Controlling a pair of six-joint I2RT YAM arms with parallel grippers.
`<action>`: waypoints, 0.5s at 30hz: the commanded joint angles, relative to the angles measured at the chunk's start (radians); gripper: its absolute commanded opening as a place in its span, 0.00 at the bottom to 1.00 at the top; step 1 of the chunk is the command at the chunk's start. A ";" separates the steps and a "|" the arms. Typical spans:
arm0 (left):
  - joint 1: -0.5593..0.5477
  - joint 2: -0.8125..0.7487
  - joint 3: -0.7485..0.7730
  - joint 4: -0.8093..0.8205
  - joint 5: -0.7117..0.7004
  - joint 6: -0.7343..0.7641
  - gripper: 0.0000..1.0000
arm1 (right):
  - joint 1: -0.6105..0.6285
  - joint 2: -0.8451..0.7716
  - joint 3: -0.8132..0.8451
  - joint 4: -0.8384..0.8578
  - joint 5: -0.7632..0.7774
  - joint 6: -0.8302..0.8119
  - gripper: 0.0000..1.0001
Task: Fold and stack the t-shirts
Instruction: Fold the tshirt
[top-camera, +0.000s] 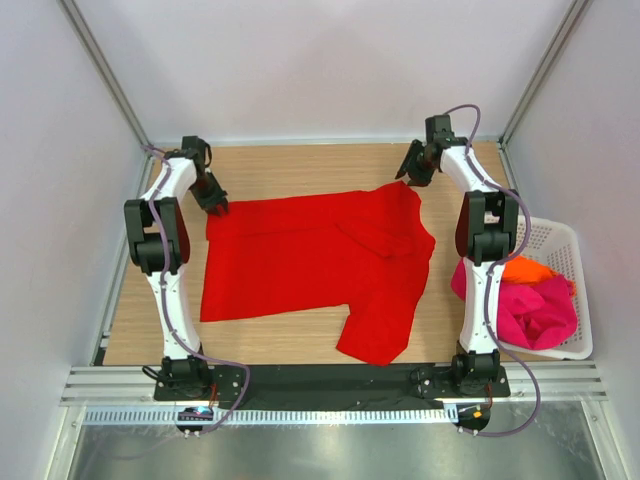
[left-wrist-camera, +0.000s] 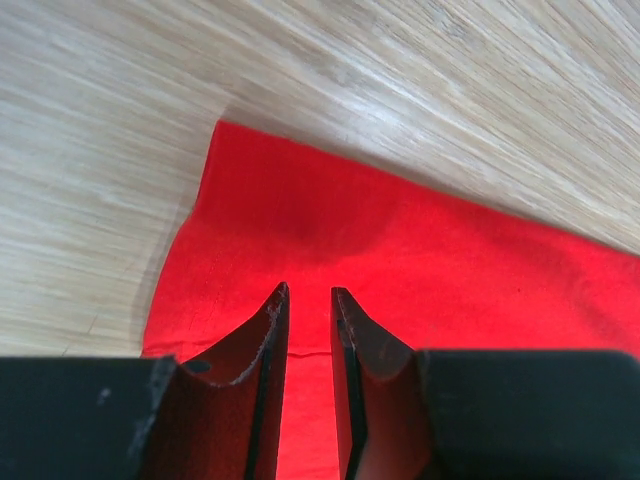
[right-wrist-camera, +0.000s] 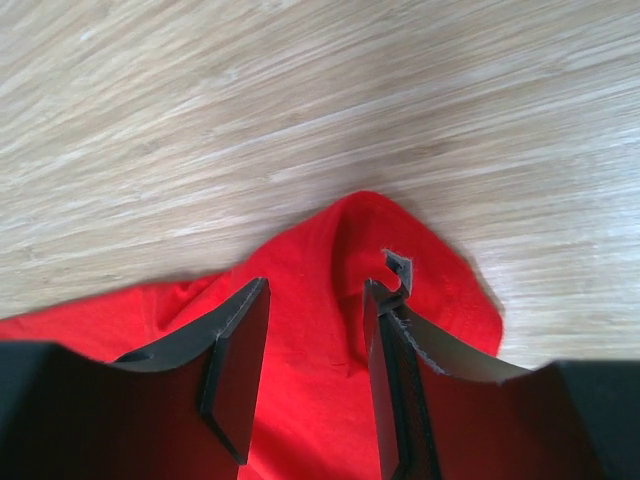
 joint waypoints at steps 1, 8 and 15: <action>-0.001 0.007 0.067 -0.003 0.032 0.000 0.24 | 0.004 0.000 0.043 0.064 -0.049 0.039 0.49; -0.001 0.031 0.050 -0.012 0.003 -0.009 0.24 | 0.002 0.059 0.056 0.079 -0.057 0.092 0.49; -0.001 0.036 0.033 -0.006 -0.005 -0.012 0.25 | 0.004 0.089 0.057 0.105 -0.063 0.105 0.45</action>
